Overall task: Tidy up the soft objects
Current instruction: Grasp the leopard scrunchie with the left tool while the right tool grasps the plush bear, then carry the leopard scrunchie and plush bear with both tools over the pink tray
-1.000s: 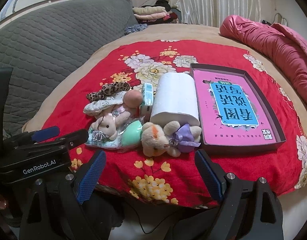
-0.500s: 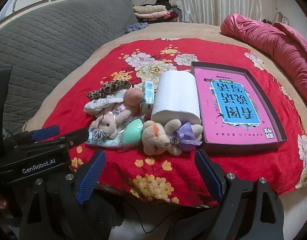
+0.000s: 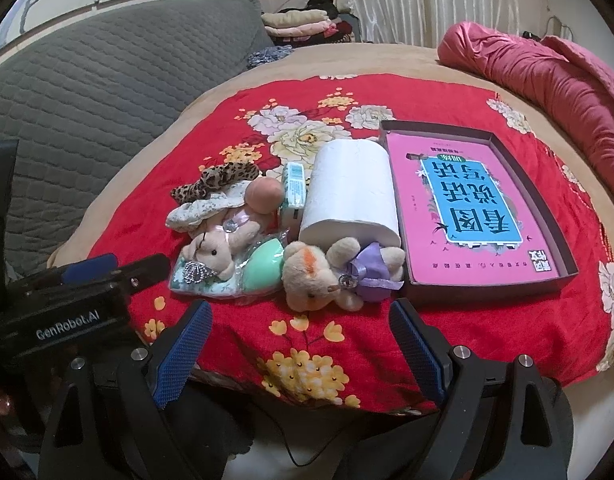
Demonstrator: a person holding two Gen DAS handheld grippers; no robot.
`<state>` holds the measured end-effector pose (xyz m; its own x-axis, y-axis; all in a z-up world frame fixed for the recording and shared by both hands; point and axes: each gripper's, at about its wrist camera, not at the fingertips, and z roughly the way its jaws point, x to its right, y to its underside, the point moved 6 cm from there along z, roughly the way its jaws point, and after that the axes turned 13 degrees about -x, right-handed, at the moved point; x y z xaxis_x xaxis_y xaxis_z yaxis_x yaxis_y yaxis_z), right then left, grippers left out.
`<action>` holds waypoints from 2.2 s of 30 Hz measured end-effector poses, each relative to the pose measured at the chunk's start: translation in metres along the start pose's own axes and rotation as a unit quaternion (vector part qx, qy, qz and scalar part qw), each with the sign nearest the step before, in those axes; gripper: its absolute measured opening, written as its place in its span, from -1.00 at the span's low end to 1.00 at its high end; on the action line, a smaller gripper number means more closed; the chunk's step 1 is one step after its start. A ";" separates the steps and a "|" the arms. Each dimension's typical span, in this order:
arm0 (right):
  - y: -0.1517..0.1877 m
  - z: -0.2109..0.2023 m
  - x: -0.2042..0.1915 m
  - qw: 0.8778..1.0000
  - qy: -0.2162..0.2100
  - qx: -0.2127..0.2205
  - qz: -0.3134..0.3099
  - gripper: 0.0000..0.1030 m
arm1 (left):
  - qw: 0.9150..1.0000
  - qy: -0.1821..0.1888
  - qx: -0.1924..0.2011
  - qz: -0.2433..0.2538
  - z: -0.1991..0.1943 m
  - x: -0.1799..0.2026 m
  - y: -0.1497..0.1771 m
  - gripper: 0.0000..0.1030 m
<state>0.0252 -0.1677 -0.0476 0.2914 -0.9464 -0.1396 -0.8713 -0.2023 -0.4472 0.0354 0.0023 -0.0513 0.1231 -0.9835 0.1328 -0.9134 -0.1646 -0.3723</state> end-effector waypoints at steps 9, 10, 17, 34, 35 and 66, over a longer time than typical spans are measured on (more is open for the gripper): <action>-0.004 0.020 0.014 0.999 -0.026 -0.013 0.036 0.76 | 1.000 0.006 0.004 -0.028 0.007 -0.018 -0.019 0.51; -0.006 0.024 0.016 0.999 -0.030 -0.014 0.043 0.76 | 1.000 0.006 0.004 -0.029 0.009 -0.021 -0.022 0.51; -0.014 0.054 0.022 0.998 -0.018 -0.028 0.047 0.76 | 1.000 0.010 0.011 -0.022 0.017 -0.026 -0.041 0.51; -0.024 0.105 0.036 0.998 0.014 -0.048 0.044 0.76 | 1.000 0.025 -0.011 0.003 0.055 -0.016 -0.100 0.51; -0.025 0.106 0.037 0.998 0.012 -0.048 0.044 0.76 | 1.000 0.026 -0.011 0.007 0.056 -0.014 -0.102 0.51; -0.021 0.082 0.034 0.996 -0.073 -0.018 0.041 0.15 | 0.977 0.203 -0.023 -0.063 0.062 -0.028 -0.125 -0.83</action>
<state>0.0859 -0.1751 -0.1150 0.2716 -0.9136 -0.3026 -0.9072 -0.1380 -0.3974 0.1699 0.0457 -0.0652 0.0807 -0.8426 0.5325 -0.9183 -0.2706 -0.2890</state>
